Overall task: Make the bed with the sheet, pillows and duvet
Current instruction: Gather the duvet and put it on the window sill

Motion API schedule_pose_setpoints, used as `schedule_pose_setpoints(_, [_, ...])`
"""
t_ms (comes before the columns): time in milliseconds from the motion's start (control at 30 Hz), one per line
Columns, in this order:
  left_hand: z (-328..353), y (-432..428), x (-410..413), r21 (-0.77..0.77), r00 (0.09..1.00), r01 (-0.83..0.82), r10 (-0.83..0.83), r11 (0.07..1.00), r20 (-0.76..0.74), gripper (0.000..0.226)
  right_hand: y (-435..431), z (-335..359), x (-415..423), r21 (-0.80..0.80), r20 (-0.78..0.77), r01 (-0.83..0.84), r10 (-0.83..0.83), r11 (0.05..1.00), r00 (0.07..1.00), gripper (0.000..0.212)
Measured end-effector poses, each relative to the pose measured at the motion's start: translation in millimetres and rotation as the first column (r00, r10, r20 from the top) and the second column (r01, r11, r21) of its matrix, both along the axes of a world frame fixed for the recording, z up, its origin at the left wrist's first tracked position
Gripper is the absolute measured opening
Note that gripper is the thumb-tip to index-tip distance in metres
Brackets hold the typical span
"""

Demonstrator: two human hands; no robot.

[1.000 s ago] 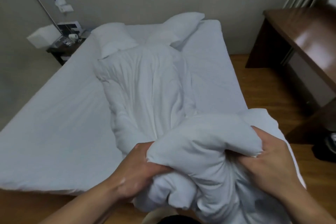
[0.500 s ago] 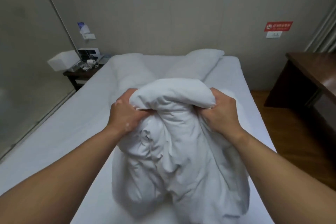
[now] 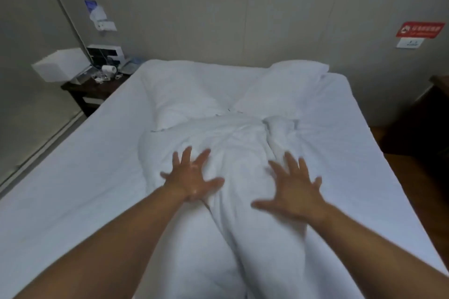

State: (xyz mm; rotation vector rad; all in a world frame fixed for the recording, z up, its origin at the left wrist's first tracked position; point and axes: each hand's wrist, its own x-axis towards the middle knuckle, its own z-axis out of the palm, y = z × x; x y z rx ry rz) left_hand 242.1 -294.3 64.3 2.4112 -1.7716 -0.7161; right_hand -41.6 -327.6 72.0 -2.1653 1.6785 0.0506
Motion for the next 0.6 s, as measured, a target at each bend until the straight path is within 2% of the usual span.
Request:
schedule_pose_setpoints(100, [-59.9, 13.2, 33.4, 0.177, 0.992, -0.121, 0.124, 0.977, -0.007, 0.118, 8.2, -62.8, -20.6, 0.155, -0.07, 0.142, -0.133, 0.978, 0.989, 0.137])
schedule_pose_setpoints(167, [-91.2, 25.7, 57.7, 0.173, 0.981, -0.192, 0.188, 0.966, 0.042, 0.123, 1.1, -81.7, -27.2, 0.176, -0.06, 0.272, -0.265, 0.946, 0.962, 0.143])
schedule_pose_setpoints(300, [-145.8, 35.6, 76.4, -0.095, 0.92, -0.392, 0.392, 0.915, -0.016, 0.13, -30.7, -114.3, -32.3, 0.167, 0.044, 0.458, -0.471, 0.873, 0.881, 0.157])
schedule_pose_setpoints(400, [-171.3, 19.9, 74.3, -0.328, 0.901, -0.42, 0.432, 0.846, -0.039, 0.123, -64.2, -137.7, -38.6, 0.042, 0.13, 0.508, -0.509, 0.861, 0.851, 0.153])
schedule_pose_setpoints(467, [-185.8, 9.5, 82.3, -0.401, 0.868, -0.464, 0.497, 0.79, -0.027, 0.122, -77.3, -152.2, -39.7, -0.115, 0.202, 0.61, -0.583, 0.784, 0.787, 0.144])
schedule_pose_setpoints(533, [-203.0, 8.6, 99.9, -0.312, 0.76, -0.64, 0.638, 0.703, -0.122, 0.13, -87.9, -165.1, -49.0, -0.245, 0.22, 0.667, -0.63, 0.703, 0.745, 0.133])
schedule_pose_setpoints(567, [-212.0, 11.5, 108.6, -0.215, 0.698, -0.715, 0.69, 0.665, -0.19, 0.136, -94.0, -171.8, -55.2, -0.237, 0.192, 0.671, -0.644, 0.702, 0.741, 0.129])
schedule_pose_setpoints(600, [-221.8, 14.9, 114.9, -0.12, 0.672, -0.736, 0.698, 0.666, -0.247, 0.142, -98.6, -175.8, -59.5, -0.179, 0.153, 0.661, -0.643, 0.729, 0.75, 0.129])
